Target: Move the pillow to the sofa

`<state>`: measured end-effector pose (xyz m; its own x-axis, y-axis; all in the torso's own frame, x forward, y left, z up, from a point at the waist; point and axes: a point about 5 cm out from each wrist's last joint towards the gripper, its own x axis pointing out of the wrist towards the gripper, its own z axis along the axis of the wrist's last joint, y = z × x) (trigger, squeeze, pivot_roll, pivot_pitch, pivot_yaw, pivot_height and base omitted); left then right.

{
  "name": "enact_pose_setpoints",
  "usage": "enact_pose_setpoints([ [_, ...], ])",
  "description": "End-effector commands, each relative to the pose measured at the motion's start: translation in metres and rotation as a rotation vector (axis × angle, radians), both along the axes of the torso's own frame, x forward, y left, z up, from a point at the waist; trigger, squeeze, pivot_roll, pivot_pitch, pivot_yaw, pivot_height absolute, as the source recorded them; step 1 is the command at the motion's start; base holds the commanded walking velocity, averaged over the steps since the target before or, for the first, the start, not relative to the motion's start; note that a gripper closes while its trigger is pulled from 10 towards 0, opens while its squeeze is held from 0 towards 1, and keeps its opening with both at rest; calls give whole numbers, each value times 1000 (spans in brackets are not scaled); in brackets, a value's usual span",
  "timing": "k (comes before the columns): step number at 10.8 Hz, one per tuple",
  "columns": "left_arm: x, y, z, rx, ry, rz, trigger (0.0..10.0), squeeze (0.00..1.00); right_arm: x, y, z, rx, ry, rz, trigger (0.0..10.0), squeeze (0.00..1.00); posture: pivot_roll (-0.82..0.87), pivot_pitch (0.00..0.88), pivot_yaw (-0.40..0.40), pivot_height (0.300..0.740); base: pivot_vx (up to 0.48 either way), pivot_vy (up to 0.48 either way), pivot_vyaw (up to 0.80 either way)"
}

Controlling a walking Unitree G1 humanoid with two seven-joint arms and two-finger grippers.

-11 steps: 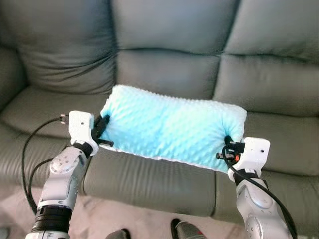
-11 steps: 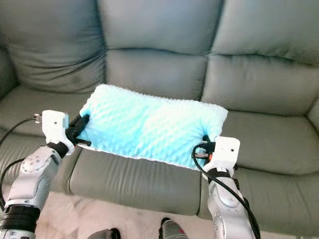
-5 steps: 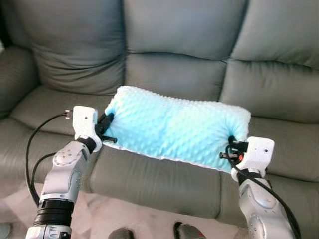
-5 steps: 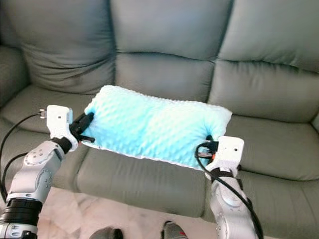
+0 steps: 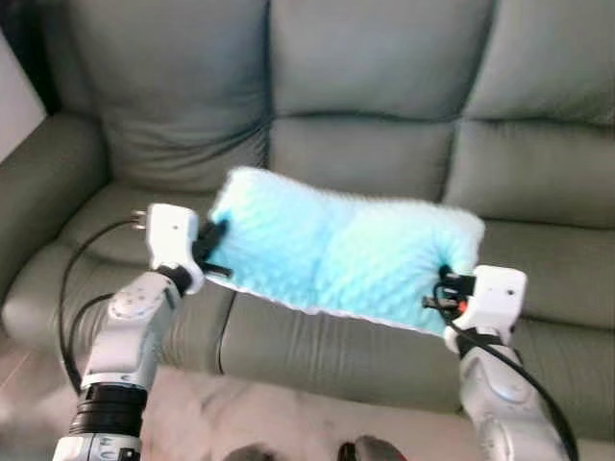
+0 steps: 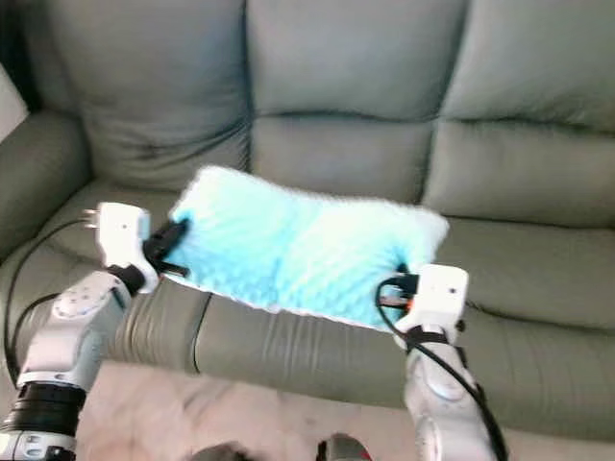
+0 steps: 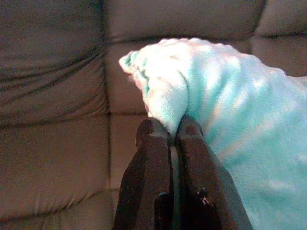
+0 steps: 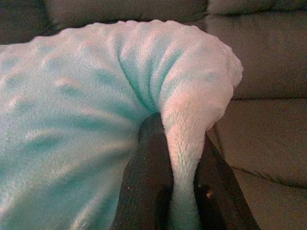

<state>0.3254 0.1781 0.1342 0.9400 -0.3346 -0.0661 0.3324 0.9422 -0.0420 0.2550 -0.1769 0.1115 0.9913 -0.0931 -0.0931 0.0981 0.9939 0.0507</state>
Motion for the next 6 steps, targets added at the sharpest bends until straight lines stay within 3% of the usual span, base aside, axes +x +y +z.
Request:
enact_pose_setpoints([
  [1,-1,2,6,0,-28,-5,10000,0,-1,2,3,-3,-12,-5,10000,0,-175,131,43,740,0,0,0],
  [2,-1,-1,6,-2,-27,-11,10000,0,-1,1,2,-2,-6,-13,10000,0,-177,131,44,740,0,0,0],
  [5,-1,-2,4,-15,-16,-12,10000,0,0,1,2,-3,-2,-9,10000,0,-177,133,43,740,0,0,-800],
  [6,-3,-6,3,-10,-19,-20,10000,0,1,3,3,-8,-8,-4,10000,0,-178,134,42,740,0,0,0],
])
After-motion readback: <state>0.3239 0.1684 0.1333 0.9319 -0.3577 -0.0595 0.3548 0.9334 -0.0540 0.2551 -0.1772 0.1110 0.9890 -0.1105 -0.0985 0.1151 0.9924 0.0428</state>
